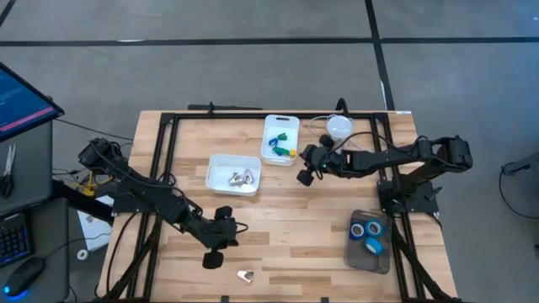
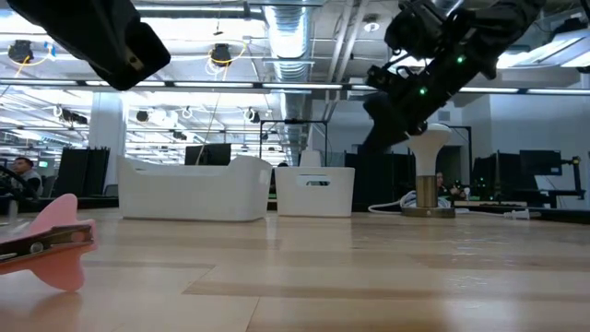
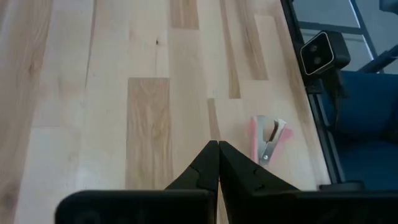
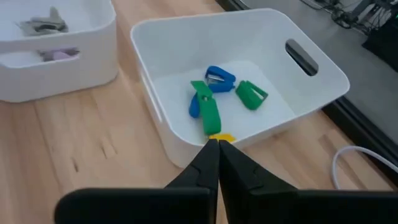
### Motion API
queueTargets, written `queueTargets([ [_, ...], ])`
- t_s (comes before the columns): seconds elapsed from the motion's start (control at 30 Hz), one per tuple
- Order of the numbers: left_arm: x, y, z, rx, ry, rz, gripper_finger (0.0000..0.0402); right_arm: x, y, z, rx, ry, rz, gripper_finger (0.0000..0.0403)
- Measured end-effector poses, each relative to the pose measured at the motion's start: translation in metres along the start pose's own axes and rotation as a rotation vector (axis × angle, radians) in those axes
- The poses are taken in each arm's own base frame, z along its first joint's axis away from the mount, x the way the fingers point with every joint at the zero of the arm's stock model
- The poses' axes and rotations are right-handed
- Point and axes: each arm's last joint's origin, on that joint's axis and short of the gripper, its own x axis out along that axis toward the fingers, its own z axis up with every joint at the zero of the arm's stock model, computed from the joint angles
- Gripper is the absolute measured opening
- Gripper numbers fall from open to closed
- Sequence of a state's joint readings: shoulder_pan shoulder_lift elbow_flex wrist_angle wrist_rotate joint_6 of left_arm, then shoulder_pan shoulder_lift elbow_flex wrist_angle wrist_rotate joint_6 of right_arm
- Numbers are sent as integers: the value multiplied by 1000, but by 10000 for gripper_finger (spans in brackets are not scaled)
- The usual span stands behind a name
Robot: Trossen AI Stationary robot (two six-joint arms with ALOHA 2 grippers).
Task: Pick and place Stapler, Stapler remover, tape
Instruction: Put the pink staple remover into the bottom white bin
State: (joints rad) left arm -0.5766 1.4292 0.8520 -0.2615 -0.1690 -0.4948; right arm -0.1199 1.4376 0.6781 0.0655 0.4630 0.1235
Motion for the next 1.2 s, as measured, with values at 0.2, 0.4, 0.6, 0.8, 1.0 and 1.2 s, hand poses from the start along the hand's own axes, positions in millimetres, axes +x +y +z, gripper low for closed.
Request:
queueTargets([
  [0.2, 0, 2, 1, 2, 2, 1, 25, 0, 1, 1, 2, -3, 26, 1],
  [0.4, 6, 0, -1, -83, 36, -49, 92, 0, 1, 0, 0, 1, 26, 1],
  [0.6, 23, -17, -1, -124, 13, -98, 118, 0, 1, 1, 1, -3, 27, 1],
  [0.8, 41, -40, 11, -86, 4, -100, 70, 0, 1, 1, 3, -7, 28, 1],
  [1.0, 43, -58, 20, 49, 27, -63, 9, 0, 2, 3, 10, -21, 51, 1],
  [1.2, 46, -70, 21, 97, 28, -6, 3, -2, 6, 2, 2, -23, 63, 1],
])
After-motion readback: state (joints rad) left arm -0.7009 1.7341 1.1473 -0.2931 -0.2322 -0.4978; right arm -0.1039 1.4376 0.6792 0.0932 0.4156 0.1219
